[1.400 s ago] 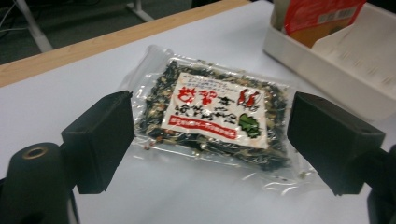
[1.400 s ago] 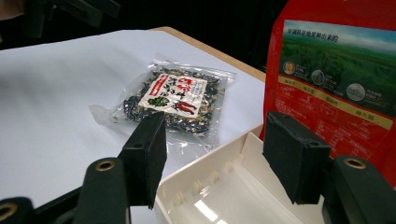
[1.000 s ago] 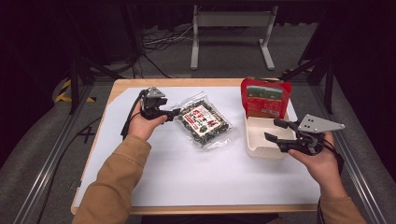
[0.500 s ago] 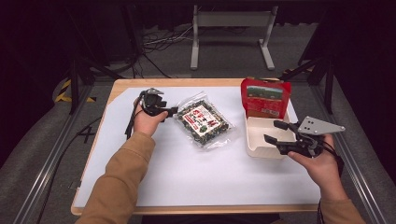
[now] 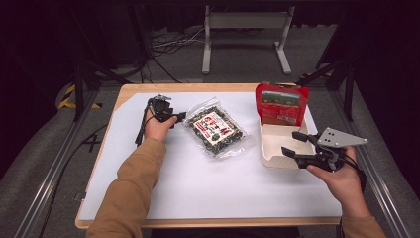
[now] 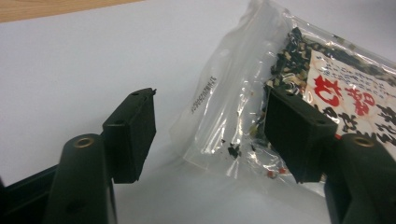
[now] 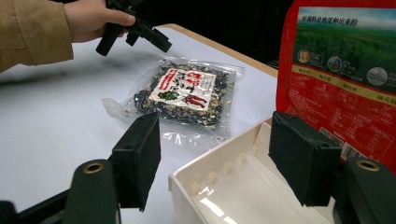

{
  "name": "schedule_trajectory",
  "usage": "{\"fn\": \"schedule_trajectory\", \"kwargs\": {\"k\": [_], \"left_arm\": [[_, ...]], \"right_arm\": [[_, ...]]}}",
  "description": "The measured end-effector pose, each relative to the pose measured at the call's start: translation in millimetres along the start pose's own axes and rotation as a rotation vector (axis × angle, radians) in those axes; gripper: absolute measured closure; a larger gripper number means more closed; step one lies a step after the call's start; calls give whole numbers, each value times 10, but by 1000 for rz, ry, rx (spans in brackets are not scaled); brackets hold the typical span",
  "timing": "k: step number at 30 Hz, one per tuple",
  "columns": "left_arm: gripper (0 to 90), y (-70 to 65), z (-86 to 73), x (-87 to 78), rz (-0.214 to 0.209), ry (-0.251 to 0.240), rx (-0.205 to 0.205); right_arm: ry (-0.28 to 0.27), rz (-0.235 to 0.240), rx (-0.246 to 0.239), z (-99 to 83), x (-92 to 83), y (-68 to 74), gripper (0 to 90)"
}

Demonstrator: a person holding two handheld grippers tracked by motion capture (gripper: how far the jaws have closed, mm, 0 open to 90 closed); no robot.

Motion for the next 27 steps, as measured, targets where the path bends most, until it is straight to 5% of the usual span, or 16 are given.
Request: {"fn": "schedule_trajectory", "kwargs": {"k": [4,19,24,27], "left_arm": [[469,47,-40,50,-3,15,-3],[466,157,-106,145,-37,-2,-75],[555,154,-108,164,-57,2,-92],[627,136,-74,172,-87,57,-78]], "right_arm": [[5,0,5,-11,0,10,343],[20,20,4,-52,73,23,337],[22,26,4,-44,83,46,335],[22,27,4,-45,84,49,334]]}}
Point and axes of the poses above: each handheld gripper's, and its own axes: x roughly forward along the jaws, z roughly out of its top, y roughly to its left, the point moved 2 cm from there along x, roughly forward along the jaws, and after that the axes turned 6 degrees about -y, right-handed, at the moved point
